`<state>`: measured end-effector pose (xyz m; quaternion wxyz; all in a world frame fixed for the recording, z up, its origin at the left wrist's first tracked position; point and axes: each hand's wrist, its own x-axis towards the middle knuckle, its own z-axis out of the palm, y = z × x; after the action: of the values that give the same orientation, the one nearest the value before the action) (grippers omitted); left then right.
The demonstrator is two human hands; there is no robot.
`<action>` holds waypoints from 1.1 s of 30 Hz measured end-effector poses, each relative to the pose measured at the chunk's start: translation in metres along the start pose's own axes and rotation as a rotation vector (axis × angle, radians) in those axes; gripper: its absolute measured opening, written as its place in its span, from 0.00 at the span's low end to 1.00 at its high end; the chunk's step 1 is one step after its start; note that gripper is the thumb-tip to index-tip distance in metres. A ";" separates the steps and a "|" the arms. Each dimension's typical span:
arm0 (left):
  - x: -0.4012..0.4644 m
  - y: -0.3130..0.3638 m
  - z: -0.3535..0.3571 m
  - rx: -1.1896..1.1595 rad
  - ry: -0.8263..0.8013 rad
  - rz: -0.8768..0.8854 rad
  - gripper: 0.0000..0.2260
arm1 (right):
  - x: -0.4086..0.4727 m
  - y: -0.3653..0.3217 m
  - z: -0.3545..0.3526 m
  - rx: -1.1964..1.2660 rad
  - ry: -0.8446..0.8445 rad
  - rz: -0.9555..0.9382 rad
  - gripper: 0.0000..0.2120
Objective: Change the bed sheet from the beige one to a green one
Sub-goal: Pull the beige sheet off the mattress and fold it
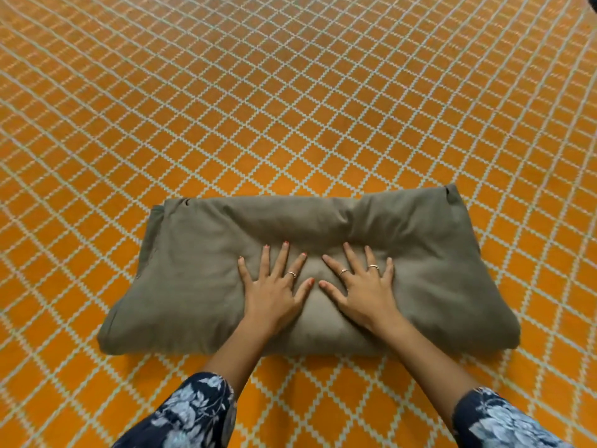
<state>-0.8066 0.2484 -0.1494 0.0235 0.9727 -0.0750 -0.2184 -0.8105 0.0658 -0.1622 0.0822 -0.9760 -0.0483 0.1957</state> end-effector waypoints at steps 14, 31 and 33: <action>-0.110 0.054 0.011 -1.571 -0.348 -0.909 0.21 | 0.141 -0.038 -0.080 -0.001 -0.266 -0.132 0.57; -0.107 0.030 -0.094 -2.146 0.248 -0.665 0.21 | 0.079 -0.024 -0.173 0.870 -0.251 0.001 0.03; -0.097 0.007 -0.128 -2.082 0.298 -0.516 0.24 | 0.065 -0.016 -0.210 1.019 -0.132 0.009 0.06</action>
<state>-0.8395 0.2579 0.0074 0.8000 0.4786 0.3579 -0.0527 -0.6704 0.0601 0.0071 0.5435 -0.7977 0.0522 0.2560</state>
